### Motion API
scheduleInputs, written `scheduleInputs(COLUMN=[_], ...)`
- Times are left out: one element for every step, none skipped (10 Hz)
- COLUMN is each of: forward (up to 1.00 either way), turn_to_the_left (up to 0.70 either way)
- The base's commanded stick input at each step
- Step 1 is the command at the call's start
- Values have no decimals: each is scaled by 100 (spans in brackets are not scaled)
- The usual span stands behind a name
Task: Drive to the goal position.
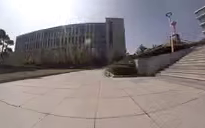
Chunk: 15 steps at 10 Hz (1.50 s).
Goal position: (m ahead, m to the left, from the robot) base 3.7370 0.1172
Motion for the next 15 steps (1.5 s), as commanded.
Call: scheduleInputs(forward=[70, 70, 70, 70, 70, 70, 70, 70, 70, 70, 70, 70, 70, 70, 70], turn_to_the_left=[0, 0, 0, 0, 0, 0, 0, 0, 0, 0, 0, 0, 0, 0, 0])
